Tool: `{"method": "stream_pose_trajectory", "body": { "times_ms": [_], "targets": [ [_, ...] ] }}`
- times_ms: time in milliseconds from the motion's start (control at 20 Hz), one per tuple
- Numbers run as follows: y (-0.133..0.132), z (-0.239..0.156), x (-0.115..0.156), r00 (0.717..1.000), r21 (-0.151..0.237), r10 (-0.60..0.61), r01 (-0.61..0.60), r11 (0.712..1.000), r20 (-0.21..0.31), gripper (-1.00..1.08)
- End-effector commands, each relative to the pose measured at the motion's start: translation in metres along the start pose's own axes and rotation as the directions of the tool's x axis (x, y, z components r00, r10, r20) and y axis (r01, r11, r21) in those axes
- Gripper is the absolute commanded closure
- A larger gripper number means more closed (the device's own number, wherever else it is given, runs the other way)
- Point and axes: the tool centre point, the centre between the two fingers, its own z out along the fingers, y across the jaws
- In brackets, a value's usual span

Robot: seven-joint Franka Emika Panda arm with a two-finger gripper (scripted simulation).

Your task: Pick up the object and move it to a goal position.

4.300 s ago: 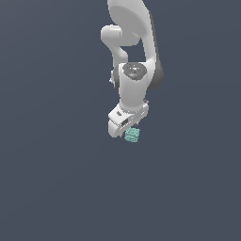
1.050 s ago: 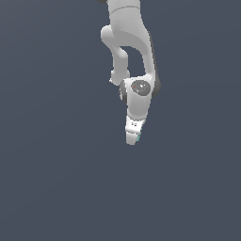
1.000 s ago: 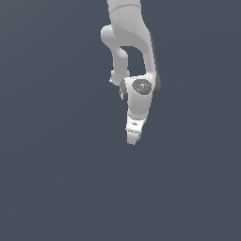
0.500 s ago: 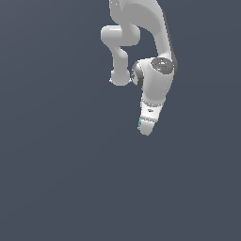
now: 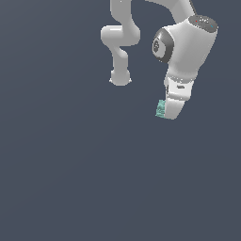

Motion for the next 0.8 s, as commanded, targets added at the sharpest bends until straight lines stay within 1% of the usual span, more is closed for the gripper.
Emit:
{"method": "stream_pose_trajectory", "body": {
  "times_ms": [0, 350, 750],
  "targets": [
    [-0.005, -0.021, 0.014, 1.000, 0.001, 0.001, -0.001, 1.000, 0.000, 1.08],
    [-0.010, -0.060, 0.040, 1.000, 0.001, 0.002, -0.002, 1.000, 0.000, 1.08],
    [-0.012, -0.074, 0.050, 1.000, 0.001, 0.003, -0.003, 1.000, 0.000, 1.08]
  ]
}}
